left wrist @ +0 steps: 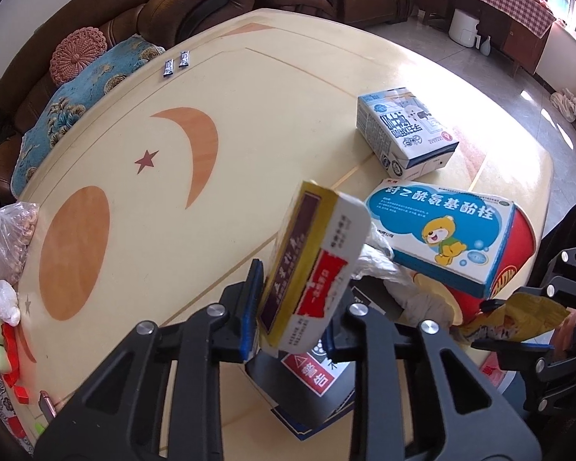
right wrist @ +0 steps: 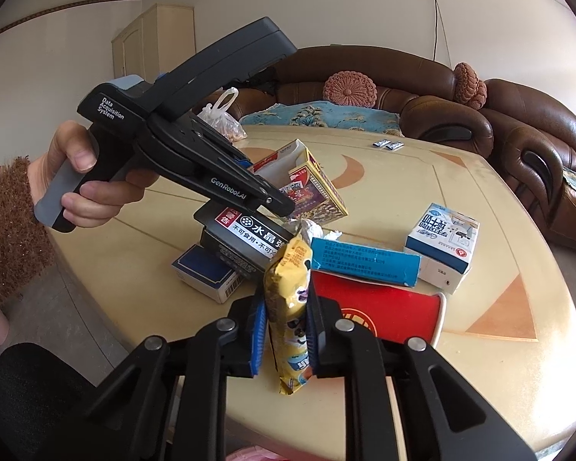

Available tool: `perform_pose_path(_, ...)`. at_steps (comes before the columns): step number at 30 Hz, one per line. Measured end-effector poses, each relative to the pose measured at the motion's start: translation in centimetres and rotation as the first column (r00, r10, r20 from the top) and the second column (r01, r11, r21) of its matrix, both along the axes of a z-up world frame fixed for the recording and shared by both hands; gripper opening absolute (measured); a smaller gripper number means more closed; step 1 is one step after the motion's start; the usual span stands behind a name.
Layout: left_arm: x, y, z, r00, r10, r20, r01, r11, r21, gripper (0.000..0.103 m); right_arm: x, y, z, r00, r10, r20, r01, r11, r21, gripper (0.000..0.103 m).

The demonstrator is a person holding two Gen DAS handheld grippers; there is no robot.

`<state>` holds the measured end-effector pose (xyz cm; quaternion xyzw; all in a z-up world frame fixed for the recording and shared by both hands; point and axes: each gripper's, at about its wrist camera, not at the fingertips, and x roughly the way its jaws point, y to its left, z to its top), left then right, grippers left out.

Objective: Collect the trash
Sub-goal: 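Grasp the yellow snack bag with the right tool while the left tool grasps the purple snack box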

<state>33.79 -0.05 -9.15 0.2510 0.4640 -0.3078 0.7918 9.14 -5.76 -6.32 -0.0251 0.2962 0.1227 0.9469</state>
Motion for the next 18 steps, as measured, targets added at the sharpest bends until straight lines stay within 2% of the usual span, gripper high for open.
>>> perform_pose_path(4, 0.7, 0.5, 0.2, 0.999, 0.035, -0.027, -0.036, 0.999, -0.039, 0.023, -0.2, -0.1, 0.2, 1.000, 0.004, 0.003, -0.004, 1.000, -0.005, 0.017)
perform_pose_path(8, 1.3, 0.8, 0.1, 0.996, 0.074, -0.045, -0.076, 0.996, -0.047, 0.021, -0.5, -0.4, 0.7, 1.000, 0.012, 0.004, -0.012, 0.999, 0.032, 0.017)
perform_pose_path(13, 1.6, 1.4, 1.2, 0.994, 0.102, -0.032, -0.104, 0.990, -0.094, 0.020, -1.0, -0.6, 1.7, 0.999, 0.028, 0.024, -0.029, 0.999, 0.042, 0.017)
perform_pose_path(18, 1.8, 2.0, 1.8, 0.992, 0.129, -0.013, -0.130, 0.985, -0.116, 0.020, -1.6, -1.4, 3.3, 0.999, 0.027, 0.043, -0.031, 0.994, 0.103, 0.017)
